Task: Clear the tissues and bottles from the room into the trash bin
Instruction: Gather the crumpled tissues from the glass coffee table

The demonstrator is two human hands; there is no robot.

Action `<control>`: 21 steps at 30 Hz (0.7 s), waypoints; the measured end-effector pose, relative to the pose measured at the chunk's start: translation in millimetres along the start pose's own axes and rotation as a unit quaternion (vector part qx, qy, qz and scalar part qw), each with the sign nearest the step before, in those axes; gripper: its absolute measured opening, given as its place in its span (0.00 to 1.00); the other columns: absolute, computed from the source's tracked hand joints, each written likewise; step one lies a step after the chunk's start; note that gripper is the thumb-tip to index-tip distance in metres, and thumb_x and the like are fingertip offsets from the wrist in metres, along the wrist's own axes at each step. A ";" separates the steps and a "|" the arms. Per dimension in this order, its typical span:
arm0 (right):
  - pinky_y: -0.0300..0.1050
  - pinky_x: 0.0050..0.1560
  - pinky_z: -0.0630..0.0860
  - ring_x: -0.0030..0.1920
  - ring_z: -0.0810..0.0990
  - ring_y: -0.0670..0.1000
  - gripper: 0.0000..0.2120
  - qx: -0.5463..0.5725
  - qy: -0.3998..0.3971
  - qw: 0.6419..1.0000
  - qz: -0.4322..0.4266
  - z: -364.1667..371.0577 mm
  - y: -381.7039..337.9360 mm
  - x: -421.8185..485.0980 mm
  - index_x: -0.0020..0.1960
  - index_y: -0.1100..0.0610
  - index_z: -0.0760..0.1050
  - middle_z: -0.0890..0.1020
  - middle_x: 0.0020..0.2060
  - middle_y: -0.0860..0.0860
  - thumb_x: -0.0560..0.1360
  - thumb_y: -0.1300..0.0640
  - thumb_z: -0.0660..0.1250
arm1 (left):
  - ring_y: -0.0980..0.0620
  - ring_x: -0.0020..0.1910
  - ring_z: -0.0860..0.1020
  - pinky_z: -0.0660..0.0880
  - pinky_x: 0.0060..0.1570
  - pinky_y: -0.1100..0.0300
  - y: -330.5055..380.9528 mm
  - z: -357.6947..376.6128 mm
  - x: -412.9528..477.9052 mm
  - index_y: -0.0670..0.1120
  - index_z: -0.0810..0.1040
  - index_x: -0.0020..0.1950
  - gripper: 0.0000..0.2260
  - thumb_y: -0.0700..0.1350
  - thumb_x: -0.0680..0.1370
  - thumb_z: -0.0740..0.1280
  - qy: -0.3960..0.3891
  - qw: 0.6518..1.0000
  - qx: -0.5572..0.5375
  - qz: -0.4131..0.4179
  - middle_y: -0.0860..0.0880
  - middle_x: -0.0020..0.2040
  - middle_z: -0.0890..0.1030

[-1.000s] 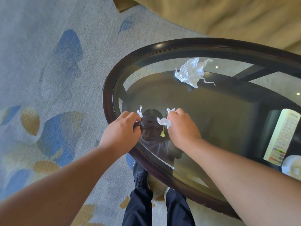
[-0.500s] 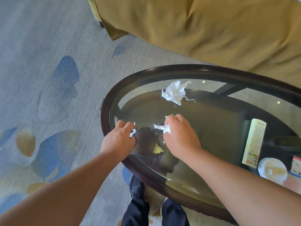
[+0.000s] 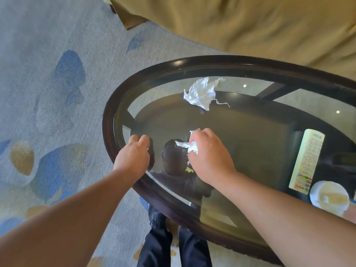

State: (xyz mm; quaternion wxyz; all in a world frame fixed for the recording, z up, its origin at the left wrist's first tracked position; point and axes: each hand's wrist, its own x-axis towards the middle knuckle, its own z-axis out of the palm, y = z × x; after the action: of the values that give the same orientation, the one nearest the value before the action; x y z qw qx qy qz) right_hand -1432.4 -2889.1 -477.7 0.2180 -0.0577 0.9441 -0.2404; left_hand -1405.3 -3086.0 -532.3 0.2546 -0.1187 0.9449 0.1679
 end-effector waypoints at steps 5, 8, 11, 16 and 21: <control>0.48 0.43 0.69 0.51 0.71 0.55 0.09 0.020 0.001 1.000 -0.003 -14.4 15.2 -5.8 0.52 0.56 0.71 0.71 0.50 0.50 0.73 0.63 0.62 | 0.47 0.37 0.74 0.71 0.36 0.56 22.5 -3.1 -1.0 0.46 0.69 0.43 0.06 0.36 0.76 0.60 -0.017 0.999 -0.032 0.000 0.47 0.47 0.72; 0.47 0.41 0.67 0.51 0.71 0.55 0.08 0.029 0.005 1.000 -0.003 -29.0 24.4 -8.3 0.52 0.56 0.71 0.71 0.50 0.50 0.73 0.62 0.61 | 0.51 0.35 0.72 0.65 0.30 0.62 45.6 -12.6 -4.8 0.46 0.69 0.43 0.05 0.37 0.76 0.60 -0.001 0.999 -0.047 0.010 0.48 0.47 0.72; 0.47 0.40 0.66 0.50 0.71 0.53 0.09 0.032 0.010 0.999 -0.002 -45.5 32.9 -11.5 0.53 0.55 0.71 0.70 0.50 0.48 0.73 0.61 0.61 | 0.49 0.38 0.76 0.73 0.34 0.59 66.6 -22.0 -8.1 0.47 0.70 0.48 0.04 0.38 0.77 0.61 0.025 0.996 -0.074 0.037 0.49 0.50 0.72; 0.45 0.38 0.64 0.45 0.68 0.50 0.09 0.045 0.029 0.999 0.007 -71.7 48.4 -18.6 0.52 0.53 0.70 0.67 0.48 0.45 0.73 0.61 0.62 | 0.45 0.48 0.78 0.80 0.44 0.51 97.2 -37.2 -5.9 0.55 0.66 0.66 0.21 0.36 0.77 0.60 0.053 0.992 -0.089 0.075 0.52 0.64 0.66; 0.44 0.38 0.63 0.46 0.69 0.51 0.08 0.049 0.049 0.998 0.002 -91.5 65.2 -23.1 0.51 0.54 0.70 0.68 0.47 0.45 0.73 0.61 0.62 | 0.52 0.51 0.75 0.78 0.49 0.62 127.7 -42.6 6.4 0.54 0.66 0.71 0.23 0.36 0.78 0.61 0.084 0.990 -0.054 0.099 0.49 0.69 0.63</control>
State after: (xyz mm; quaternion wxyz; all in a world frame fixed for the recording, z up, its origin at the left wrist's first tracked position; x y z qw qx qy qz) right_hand -1452.2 -2787.7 -427.8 0.1746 -0.0334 0.9408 -0.2886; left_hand -1469.0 -2986.2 -468.1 0.1497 -0.0521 0.9595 0.2327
